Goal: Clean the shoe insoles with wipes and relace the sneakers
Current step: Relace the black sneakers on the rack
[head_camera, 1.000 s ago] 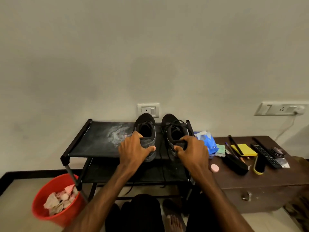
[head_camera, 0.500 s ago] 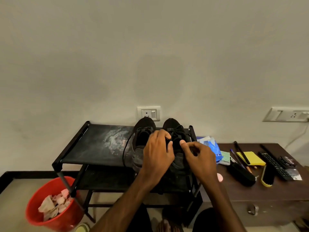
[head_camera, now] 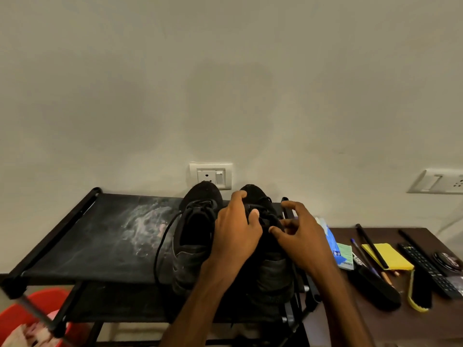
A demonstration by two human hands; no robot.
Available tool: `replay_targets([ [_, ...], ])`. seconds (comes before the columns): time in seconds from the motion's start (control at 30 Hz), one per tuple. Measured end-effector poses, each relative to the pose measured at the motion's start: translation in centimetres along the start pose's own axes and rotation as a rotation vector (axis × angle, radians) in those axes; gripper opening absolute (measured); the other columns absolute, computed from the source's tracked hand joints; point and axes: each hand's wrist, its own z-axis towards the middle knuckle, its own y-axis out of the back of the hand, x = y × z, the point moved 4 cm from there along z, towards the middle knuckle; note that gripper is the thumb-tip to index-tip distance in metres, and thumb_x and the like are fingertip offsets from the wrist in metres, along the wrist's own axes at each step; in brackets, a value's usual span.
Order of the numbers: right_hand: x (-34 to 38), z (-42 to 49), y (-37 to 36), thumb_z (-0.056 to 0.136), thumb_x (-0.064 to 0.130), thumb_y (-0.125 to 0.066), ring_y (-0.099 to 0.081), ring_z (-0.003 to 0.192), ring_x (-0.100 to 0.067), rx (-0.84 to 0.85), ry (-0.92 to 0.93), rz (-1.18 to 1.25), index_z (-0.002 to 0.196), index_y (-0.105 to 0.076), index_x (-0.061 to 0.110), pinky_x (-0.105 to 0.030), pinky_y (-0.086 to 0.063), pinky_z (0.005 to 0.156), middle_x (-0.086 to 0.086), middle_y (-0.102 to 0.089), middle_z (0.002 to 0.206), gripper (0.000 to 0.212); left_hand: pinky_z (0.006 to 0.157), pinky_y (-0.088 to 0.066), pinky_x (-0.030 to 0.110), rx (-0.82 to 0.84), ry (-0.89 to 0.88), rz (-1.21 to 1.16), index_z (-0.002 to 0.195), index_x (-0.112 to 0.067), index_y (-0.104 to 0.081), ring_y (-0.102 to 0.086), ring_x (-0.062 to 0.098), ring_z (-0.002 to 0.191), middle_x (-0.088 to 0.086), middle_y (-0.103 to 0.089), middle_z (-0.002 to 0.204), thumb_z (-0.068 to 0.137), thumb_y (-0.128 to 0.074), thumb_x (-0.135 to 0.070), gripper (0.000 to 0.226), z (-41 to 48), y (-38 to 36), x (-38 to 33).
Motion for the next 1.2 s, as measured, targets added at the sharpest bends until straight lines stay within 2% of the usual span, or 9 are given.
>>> replay_targets([
  [0.23,-0.7,-0.6,-1.0,0.085,0.015,-0.076,-0.069,0.091,-0.011,-0.101,-0.029,0.229,0.124,-0.065,0.032,-0.033,-0.059,0.084,0.006,-0.072,0.098,0.045,0.101,-0.043,0.02,-0.306,-0.076,-0.185,0.15,-0.022,-0.044,-0.054,0.011,0.127,0.002,-0.057,0.142,0.102,-0.049,-0.007,0.051,-0.6,3.0,-0.5],
  [0.33,-0.8,-0.9,-1.3,0.084,0.015,-0.075,-0.069,0.089,-0.007,-0.132,-0.03,0.258,0.119,-0.069,0.031,-0.035,-0.059,0.087,0.008,-0.073,0.096,0.039,0.109,-0.045,0.033,-0.406,-0.101,-0.197,0.153,-0.023,-0.038,-0.051,0.017,0.135,0.004,-0.052,0.147,0.101,-0.048,-0.005,0.056,-0.3,4.3,-0.5],
  [0.47,-1.0,-1.0,-1.5,0.084,0.017,-0.076,-0.071,0.091,-0.008,-0.145,-0.04,0.295,0.116,-0.071,0.028,-0.041,-0.059,0.092,0.009,-0.075,0.097,0.034,0.114,-0.043,0.037,-0.565,-0.147,-0.198,0.159,-0.023,-0.023,-0.032,0.02,0.148,0.003,-0.015,0.168,0.097,-0.049,0.004,0.073,0.0,6.9,0.0],
  [0.57,-0.9,-0.9,-1.6,0.086,0.018,-0.075,-0.071,0.093,-0.009,-0.137,-0.038,0.299,0.117,-0.071,0.026,-0.043,-0.059,0.093,0.008,-0.075,0.1,0.033,0.118,-0.01,0.02,-0.42,0.006,-0.156,0.159,-0.027,-0.021,-0.016,0.016,0.152,0.003,-0.004,0.169,0.101,-0.048,-0.002,0.069,0.5,6.7,1.0],
  [0.67,-1.1,-0.9,-1.6,0.086,0.018,-0.075,-0.071,0.091,-0.008,-0.133,-0.036,0.307,0.116,-0.071,0.026,-0.044,-0.059,0.093,0.009,-0.075,0.098,0.031,0.118,-0.036,0.045,-0.287,-0.059,-0.158,0.147,-0.027,-0.043,-0.042,0.021,0.141,0.004,-0.043,0.154,0.1,-0.048,-0.004,0.053,0.5,5.4,0.8],
  [0.8,-1.2,-0.8,-1.4,0.084,0.012,-0.075,-0.072,0.091,-0.008,-0.125,-0.017,0.342,0.114,-0.073,0.028,-0.038,-0.06,0.089,0.009,-0.076,0.096,0.034,0.114,-0.035,0.022,-0.196,-0.286,0.022,0.12,-0.024,-0.066,-0.046,0.009,0.137,-0.004,-0.055,0.143,0.097,-0.046,0.002,0.04,-0.1,4.3,-1.2],
  [0.93,-0.9,-0.6,-1.2,0.085,0.011,-0.078,-0.073,0.099,-0.017,-0.065,0.01,0.496,0.116,-0.074,0.024,-0.034,-0.061,0.087,-0.002,-0.077,0.1,0.034,0.089,-0.043,0.018,0.037,-0.236,0.245,0.119,-0.031,-0.065,-0.056,0.003,0.107,-0.012,-0.066,0.119,0.102,-0.052,-0.024,0.022,-0.3,2.3,-0.4],
  [1.07,0.6,-0.1,0.3,0.093,0.004,-0.067,-0.073,0.104,-0.018,-0.049,0.028,0.722,0.118,-0.073,0.012,-0.033,-0.059,0.093,-0.002,-0.078,0.107,0.026,0.096,-0.052,0.035,0.142,-0.167,0.228,0.126,-0.029,-0.058,-0.062,0.01,0.107,-0.008,-0.067,0.119,0.101,-0.054,-0.034,0.026,-0.3,1.2,0.0],
  [1.2,2.4,0.4,2.3,0.096,-0.003,-0.06,-0.071,0.109,-0.024,-0.123,0.13,0.856,0.123,-0.068,0.007,-0.029,-0.057,0.087,-0.006,-0.077,0.112,0.03,0.091,-0.053,0.031,0.118,-0.14,0.289,0.126,-0.025,-0.057,-0.063,0.012,0.1,-0.008,-0.066,0.113,0.097,-0.062,-0.043,0.035,-0.3,1.3,-0.2],
])
